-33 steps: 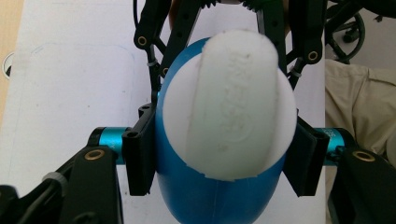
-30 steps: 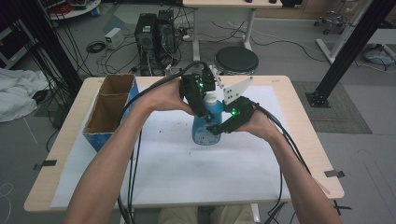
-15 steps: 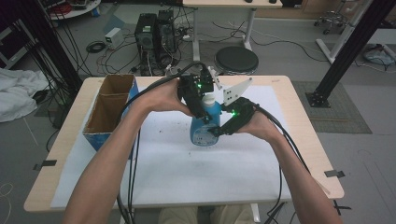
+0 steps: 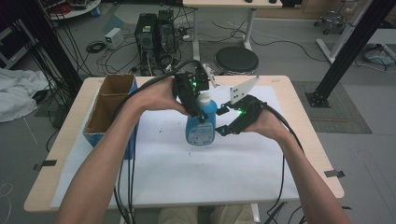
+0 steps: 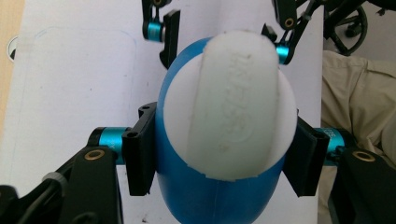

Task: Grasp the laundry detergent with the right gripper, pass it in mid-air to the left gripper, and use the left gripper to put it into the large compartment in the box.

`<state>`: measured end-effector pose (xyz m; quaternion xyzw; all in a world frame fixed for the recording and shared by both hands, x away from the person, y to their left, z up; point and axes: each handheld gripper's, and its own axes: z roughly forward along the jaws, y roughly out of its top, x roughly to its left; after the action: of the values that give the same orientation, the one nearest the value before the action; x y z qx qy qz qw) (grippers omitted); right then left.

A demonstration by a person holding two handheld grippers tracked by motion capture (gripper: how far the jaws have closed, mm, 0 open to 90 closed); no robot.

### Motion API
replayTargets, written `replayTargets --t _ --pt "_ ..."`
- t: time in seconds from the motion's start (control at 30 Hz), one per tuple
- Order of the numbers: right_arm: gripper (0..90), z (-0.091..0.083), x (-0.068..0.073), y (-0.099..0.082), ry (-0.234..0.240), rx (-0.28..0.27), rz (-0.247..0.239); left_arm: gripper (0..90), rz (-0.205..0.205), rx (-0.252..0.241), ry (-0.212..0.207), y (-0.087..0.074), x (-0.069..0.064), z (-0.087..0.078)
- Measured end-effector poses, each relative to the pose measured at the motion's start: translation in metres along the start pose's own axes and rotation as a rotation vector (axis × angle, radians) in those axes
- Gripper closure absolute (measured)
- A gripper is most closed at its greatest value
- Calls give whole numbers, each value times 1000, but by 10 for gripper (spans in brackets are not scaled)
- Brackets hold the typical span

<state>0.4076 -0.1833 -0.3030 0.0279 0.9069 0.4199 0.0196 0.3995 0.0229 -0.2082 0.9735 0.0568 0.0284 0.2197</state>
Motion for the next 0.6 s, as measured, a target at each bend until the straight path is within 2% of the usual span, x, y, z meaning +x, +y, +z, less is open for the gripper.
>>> replayTargets --t 0.13,0.37,0.57,0.6 --pt "233 -7 3 -4 -23 43 3 379 -17 6 12 -4 0 -9" --pt "224 -21 5 -19 -48 108 20 379 -49 28 44 -12 1 -31" --pt "210 -34 7 -35 -76 169 43 379 -99 40 77 -23 2 -55" --pt "162 -36 8 -37 -87 176 52 379 -108 43 85 -24 3 -60"
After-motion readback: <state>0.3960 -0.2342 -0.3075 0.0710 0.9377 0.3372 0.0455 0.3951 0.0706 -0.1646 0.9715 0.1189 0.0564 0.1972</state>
